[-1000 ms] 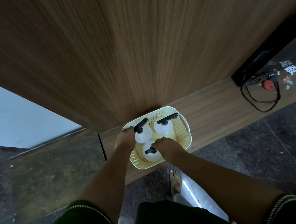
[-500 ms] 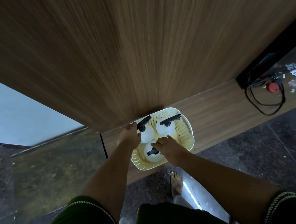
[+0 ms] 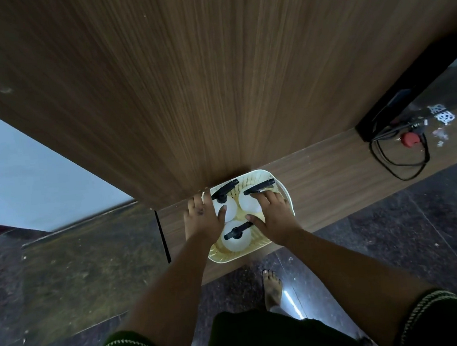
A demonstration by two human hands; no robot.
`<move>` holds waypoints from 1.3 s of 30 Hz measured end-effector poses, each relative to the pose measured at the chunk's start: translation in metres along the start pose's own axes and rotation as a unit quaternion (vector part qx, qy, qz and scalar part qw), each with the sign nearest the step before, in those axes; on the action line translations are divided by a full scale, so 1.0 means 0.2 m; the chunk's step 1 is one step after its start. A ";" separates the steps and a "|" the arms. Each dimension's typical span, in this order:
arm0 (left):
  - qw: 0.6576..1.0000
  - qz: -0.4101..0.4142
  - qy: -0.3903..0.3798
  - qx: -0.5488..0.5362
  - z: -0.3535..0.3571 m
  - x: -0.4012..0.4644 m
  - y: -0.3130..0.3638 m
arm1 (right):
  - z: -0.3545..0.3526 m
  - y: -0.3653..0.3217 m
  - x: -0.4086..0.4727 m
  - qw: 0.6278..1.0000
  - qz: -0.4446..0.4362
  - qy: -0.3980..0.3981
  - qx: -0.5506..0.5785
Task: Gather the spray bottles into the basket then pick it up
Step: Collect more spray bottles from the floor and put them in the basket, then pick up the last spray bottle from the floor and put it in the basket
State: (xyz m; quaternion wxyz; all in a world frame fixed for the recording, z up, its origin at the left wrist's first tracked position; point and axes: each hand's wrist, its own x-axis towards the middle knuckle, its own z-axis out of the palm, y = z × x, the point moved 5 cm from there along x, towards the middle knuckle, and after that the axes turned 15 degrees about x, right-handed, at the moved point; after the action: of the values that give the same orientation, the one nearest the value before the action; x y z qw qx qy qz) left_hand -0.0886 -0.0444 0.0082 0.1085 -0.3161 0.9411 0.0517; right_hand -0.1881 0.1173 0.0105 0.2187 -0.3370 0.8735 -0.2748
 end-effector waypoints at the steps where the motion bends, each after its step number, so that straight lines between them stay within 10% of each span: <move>1: 1.000 0.003 0.001 0.000 0.00 -0.02 0.01 | -0.01 0.01 -0.01 1.000 0.012 0.004 0.002; 14: 0.987 0.157 0.013 0.011 -0.19 -0.34 0.14 | -0.16 0.13 -0.61 0.961 0.204 0.157 0.097; 25: 0.954 0.298 -0.002 0.020 -0.13 -0.61 0.57 | 0.05 0.65 -1.58 0.829 0.475 0.206 0.211; 39: 0.886 0.401 -0.201 0.118 0.74 -0.97 1.62 | 0.31 1.53 -2.44 0.641 0.646 0.273 0.311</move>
State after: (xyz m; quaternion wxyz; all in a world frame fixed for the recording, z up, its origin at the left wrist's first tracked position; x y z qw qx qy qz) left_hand -0.1086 0.3517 -0.0808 0.3021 0.1202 0.9447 0.0420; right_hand 0.0334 0.6328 -0.1330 0.1842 0.4911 0.7522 -0.3988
